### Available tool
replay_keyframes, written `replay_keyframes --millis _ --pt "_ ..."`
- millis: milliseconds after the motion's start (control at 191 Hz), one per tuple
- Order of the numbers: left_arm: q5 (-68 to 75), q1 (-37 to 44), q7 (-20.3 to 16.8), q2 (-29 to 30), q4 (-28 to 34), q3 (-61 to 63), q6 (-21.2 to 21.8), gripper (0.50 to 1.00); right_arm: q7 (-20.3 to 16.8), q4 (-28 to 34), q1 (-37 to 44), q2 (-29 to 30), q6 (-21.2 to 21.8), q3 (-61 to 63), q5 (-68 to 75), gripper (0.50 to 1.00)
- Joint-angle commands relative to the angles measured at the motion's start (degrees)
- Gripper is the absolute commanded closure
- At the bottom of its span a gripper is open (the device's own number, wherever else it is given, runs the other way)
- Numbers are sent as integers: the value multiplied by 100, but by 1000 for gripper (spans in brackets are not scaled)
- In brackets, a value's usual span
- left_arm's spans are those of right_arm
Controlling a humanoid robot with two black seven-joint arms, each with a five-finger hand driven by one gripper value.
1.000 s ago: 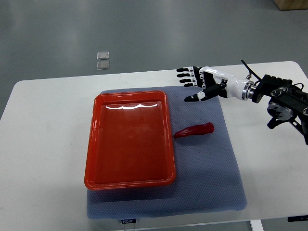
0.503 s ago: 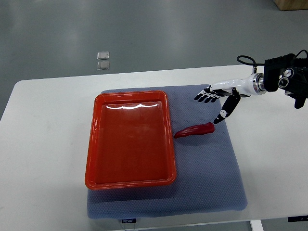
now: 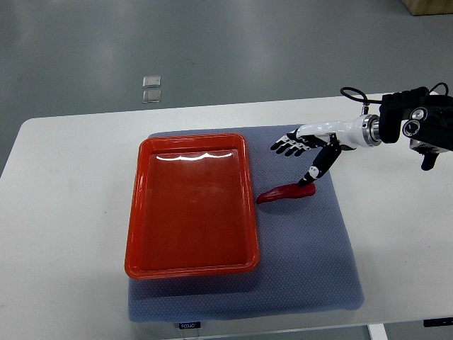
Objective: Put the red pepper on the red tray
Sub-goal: 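Lower the right hand over the red pepper and close fingers around it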
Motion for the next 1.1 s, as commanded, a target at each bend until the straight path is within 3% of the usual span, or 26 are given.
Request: replay_keyframes --millis 0,743,1094 --pt "1 -1 1 0 8 0 9 500 54 -1 -168 72 -195 -14 -126 585" --pt "-17 -1 1 0 8 0 9 500 511 -168 -845 274 -951 -14 -891 611" --pt "-17 8 1 0 17 0 9 500 537 -221 -924 292 -1065 -14 -952 707"
